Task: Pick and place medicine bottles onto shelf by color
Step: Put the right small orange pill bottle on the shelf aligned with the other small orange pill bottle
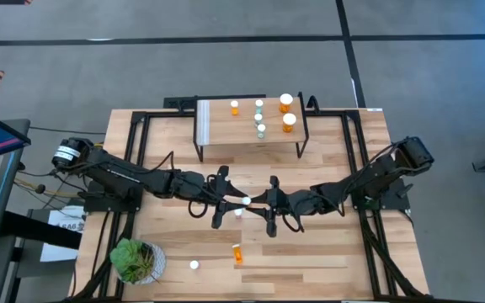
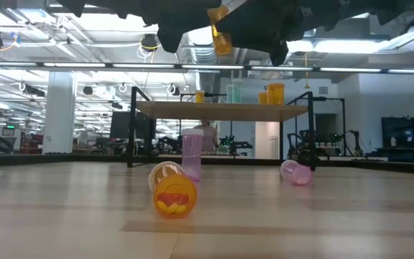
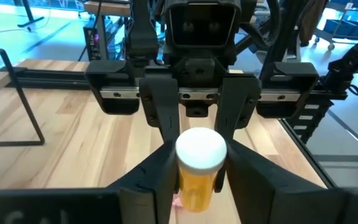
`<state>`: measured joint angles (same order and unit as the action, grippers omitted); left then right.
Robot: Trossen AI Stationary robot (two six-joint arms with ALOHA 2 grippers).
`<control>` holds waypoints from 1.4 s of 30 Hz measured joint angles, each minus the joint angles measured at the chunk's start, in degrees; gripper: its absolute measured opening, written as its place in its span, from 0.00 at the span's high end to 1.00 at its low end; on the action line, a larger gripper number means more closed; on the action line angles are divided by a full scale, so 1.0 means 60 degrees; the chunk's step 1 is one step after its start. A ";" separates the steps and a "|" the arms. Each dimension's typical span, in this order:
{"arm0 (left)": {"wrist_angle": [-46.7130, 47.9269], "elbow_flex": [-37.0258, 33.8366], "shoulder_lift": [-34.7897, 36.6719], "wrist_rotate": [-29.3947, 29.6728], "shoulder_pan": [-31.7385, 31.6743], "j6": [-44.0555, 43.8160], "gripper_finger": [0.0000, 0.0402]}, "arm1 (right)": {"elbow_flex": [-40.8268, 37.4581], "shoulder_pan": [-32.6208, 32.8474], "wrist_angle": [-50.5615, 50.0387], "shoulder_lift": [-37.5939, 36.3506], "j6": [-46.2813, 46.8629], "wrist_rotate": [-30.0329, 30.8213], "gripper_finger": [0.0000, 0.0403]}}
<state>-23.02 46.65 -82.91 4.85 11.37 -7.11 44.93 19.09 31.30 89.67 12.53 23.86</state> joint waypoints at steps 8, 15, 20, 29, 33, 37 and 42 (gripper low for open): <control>-0.0015 0.0000 0.0000 -0.0012 0.0000 -0.0060 0.75 | 0.0000 0.0034 0.0046 0.0000 0.0397 -0.0060 0.66; 0.0082 -0.0004 0.0054 -0.0018 -0.0123 -0.0089 0.74 | 0.0000 0.0029 -0.0200 -0.0066 0.1112 -0.0377 0.46; 0.0612 0.0128 0.0398 0.0156 -0.0410 0.0103 0.74 | 0.0213 0.0001 -0.1804 -0.0645 0.1458 -0.0493 0.35; 0.3409 0.1595 0.0688 0.3076 -0.1721 0.0584 0.74 | 0.0270 0.0062 -0.2701 -0.1255 0.1652 -0.0379 0.33; 0.4302 0.2124 0.0510 0.3452 -0.2732 0.0611 0.74 | 0.0273 0.0058 -0.2695 -0.1264 0.1650 -0.0254 0.33; 0.4229 0.2160 0.0521 0.3183 -0.3738 0.0515 0.74 | 0.0273 0.0055 -0.2706 -0.1243 0.1647 -0.0244 0.33; 0.4152 0.2160 0.0521 0.2729 -0.4536 0.0281 0.74 | 0.0273 0.0055 -0.2734 -0.1239 0.1643 -0.0240 0.33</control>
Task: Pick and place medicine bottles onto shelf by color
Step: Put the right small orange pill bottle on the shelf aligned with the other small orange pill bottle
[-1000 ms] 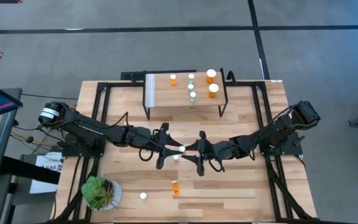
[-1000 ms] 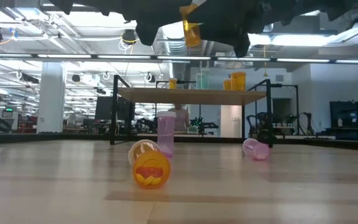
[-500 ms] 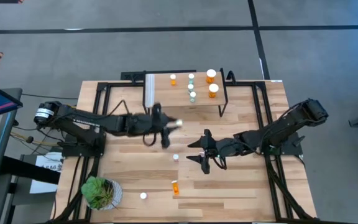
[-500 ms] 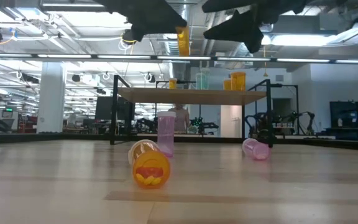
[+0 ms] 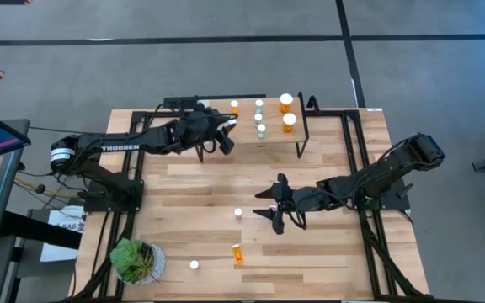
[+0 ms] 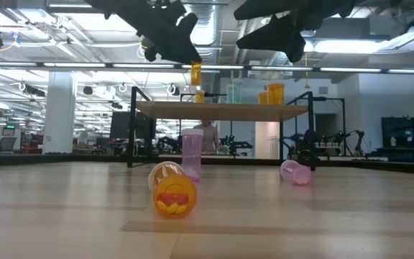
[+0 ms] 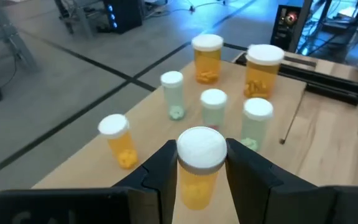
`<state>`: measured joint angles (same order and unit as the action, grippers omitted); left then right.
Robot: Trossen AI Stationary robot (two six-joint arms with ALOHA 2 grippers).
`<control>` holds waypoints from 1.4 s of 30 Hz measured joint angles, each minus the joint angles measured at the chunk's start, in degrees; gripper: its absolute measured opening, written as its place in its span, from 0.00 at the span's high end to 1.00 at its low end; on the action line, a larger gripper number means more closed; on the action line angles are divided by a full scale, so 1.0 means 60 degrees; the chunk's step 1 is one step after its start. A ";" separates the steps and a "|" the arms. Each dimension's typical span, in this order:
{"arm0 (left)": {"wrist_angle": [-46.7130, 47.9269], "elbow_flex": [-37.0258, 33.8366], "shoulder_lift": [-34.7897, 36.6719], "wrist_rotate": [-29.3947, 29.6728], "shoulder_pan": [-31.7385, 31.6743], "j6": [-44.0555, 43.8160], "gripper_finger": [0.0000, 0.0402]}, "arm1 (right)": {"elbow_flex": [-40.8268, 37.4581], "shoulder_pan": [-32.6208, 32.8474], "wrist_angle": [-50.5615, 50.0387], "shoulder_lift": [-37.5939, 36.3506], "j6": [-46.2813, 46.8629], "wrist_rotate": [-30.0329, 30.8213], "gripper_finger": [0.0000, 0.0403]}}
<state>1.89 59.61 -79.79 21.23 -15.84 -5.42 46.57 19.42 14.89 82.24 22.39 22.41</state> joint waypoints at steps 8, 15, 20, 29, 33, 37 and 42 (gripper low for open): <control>-0.1306 -0.0619 -0.0342 -0.0227 -0.0200 -0.0138 0.74 | 0.0000 -0.0004 0.0044 0.0004 0.0004 0.0011 0.33; -0.1591 -0.0776 -0.0535 -0.0210 -0.0356 -0.0171 0.74 | 0.0000 -0.0009 0.0046 0.0007 0.0007 0.0027 0.33; -0.1583 -0.0772 -0.0771 -0.0181 -0.0576 0.0010 0.74 | 0.0000 -0.0011 0.0048 0.0007 0.0008 0.0029 0.33; -0.1622 -0.0776 -0.0801 -0.0255 -0.0966 0.0038 0.74 | 0.0000 -0.0011 0.0041 0.0007 0.0004 0.0029 0.33; -0.1785 -0.0776 -0.0932 -0.0536 -0.1071 0.0021 0.74 | 0.0000 -0.0069 0.0033 0.0007 0.0007 0.0029 0.33; -0.2020 -0.0765 -0.1097 -0.0683 -0.1121 -0.0045 0.73 | 0.0000 -0.0073 0.0019 0.0007 0.0007 0.0029 0.33; -0.2309 -0.0756 -0.1417 -0.0826 -0.1155 -0.0078 0.73 | 0.0004 -0.0073 -0.0018 0.0011 0.0011 0.0029 0.33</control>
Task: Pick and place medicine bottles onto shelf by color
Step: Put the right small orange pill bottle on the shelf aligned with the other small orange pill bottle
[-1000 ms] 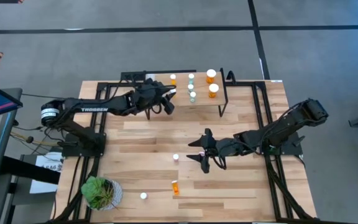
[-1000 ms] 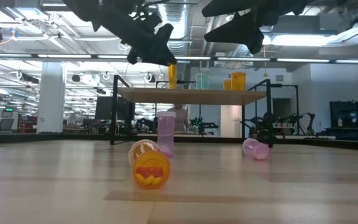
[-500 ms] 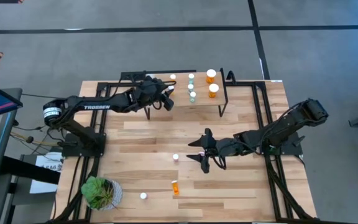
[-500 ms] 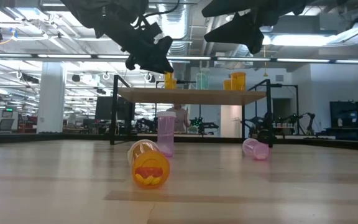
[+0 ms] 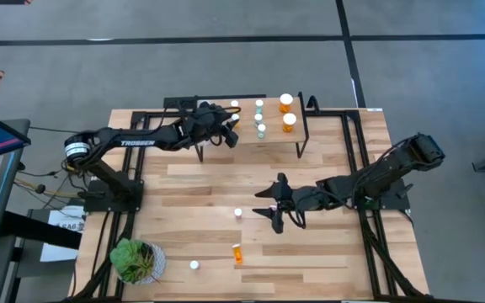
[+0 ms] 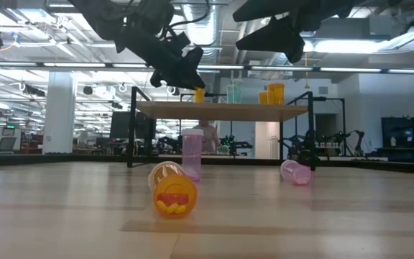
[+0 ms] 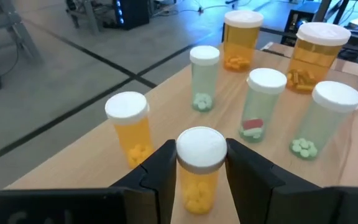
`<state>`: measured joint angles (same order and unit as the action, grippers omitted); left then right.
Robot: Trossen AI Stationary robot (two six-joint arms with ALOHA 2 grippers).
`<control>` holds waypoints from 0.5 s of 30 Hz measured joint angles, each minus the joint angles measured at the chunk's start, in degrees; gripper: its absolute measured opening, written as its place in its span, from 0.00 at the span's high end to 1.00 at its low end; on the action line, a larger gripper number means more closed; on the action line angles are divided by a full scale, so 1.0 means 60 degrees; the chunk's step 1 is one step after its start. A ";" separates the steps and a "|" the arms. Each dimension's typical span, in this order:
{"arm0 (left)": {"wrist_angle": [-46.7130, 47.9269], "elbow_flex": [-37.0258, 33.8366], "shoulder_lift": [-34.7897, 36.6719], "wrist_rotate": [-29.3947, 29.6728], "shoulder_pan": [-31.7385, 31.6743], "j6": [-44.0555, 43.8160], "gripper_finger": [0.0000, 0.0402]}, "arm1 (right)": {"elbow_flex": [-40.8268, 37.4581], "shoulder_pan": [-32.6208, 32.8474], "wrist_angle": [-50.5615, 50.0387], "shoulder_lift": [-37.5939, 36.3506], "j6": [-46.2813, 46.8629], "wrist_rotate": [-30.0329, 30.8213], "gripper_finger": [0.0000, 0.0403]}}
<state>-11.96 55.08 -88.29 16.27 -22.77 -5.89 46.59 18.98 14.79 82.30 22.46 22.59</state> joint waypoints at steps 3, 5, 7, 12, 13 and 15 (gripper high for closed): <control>-0.0088 0.0010 -0.0113 0.0040 0.0001 0.0000 0.73 | 0.0004 0.0000 -0.0007 0.0000 0.0003 -0.0002 0.33; -0.0019 0.0017 -0.0113 0.0054 0.0001 0.0004 0.73 | 0.0004 0.0000 -0.0047 0.0000 0.0004 -0.0001 0.33; -0.0018 0.0017 -0.0113 0.0098 0.0001 0.0004 0.73 | 0.0004 0.0000 -0.0105 0.0000 0.0006 0.0000 0.33; 0.0108 0.0013 -0.0051 0.0095 0.0001 -0.0127 0.72 | 0.0004 0.0000 -0.0149 0.0000 0.0011 -0.0002 0.33; 0.0130 0.0010 -0.0051 0.0092 0.0001 -0.0138 0.71 | 0.0004 0.0000 -0.0146 0.0000 0.0014 0.0000 0.33; 0.0339 -0.0022 -0.0077 0.0076 0.0001 -0.0144 0.69 | 0.0004 0.0000 -0.0148 0.0000 0.0021 -0.0003 0.33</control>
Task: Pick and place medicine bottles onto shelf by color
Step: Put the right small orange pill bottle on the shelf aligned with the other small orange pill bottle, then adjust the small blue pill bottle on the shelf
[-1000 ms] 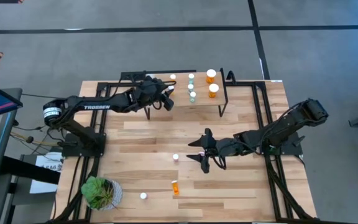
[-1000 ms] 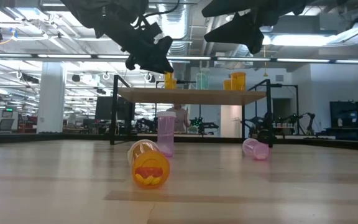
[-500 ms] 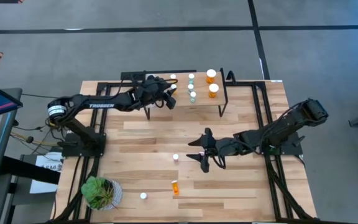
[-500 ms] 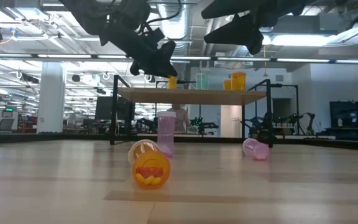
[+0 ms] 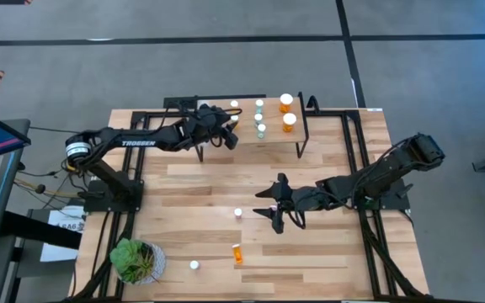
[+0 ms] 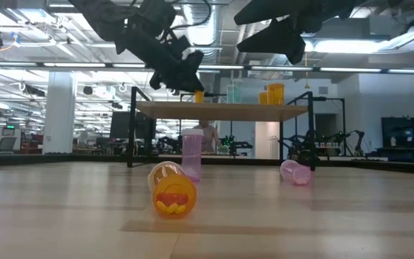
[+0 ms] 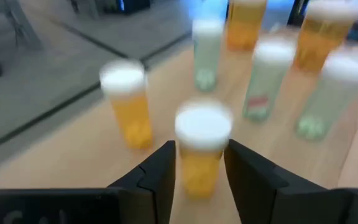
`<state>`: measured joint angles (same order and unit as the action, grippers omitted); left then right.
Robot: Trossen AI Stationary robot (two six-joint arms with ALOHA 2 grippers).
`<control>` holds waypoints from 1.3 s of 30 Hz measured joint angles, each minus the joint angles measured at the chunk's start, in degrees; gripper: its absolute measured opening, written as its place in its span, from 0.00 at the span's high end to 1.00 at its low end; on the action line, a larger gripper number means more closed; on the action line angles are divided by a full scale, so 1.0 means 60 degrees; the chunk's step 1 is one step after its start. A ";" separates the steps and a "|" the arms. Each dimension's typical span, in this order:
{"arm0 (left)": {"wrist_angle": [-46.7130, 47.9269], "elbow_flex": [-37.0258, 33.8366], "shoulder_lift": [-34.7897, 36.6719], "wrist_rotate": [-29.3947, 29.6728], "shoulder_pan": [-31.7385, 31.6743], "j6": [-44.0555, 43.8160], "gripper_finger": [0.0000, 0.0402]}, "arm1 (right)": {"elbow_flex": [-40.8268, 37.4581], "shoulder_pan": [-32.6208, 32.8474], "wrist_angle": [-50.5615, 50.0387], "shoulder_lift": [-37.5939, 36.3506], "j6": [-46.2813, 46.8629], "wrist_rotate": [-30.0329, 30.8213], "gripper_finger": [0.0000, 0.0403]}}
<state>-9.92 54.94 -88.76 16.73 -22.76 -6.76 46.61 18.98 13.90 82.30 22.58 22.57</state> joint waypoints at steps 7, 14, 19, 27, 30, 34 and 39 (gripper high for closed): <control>0.0137 -0.0012 -0.0010 0.0000 0.0007 -0.0012 0.59 | 0.0000 0.0000 -0.0001 0.0000 0.0008 0.0003 0.33; 0.0113 -0.0011 0.0052 -0.0079 0.0010 -0.0028 0.53 | 0.0000 0.0000 -0.0023 0.0000 0.0005 0.0003 0.33; 0.0196 -0.0008 0.0471 -0.0220 0.0170 -0.0025 0.51 | -0.0011 0.0000 -0.0077 0.0091 -0.0001 0.0001 0.33; 0.0874 -0.0001 0.1729 -0.0189 0.0499 0.0051 0.51 | -0.0011 0.0002 -0.0023 0.0084 -0.0086 0.0243 0.33; 0.0864 0.0003 0.2214 -0.0722 0.0822 0.0678 0.51 | -0.0011 0.0032 -0.0047 0.0084 -0.0482 0.0766 0.33; 0.0636 0.0010 0.2445 -0.0744 0.1737 0.1371 0.53 | -0.0007 0.0053 -0.0536 0.0084 -0.0593 0.1500 0.33; -0.0027 -0.0183 0.2299 0.0498 0.3122 0.2134 0.57 | -0.0007 0.0261 -0.1315 0.0084 -0.0359 0.3099 0.33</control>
<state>-10.09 53.85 -74.96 19.72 -4.03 6.05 46.57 20.55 6.01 82.81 20.43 41.17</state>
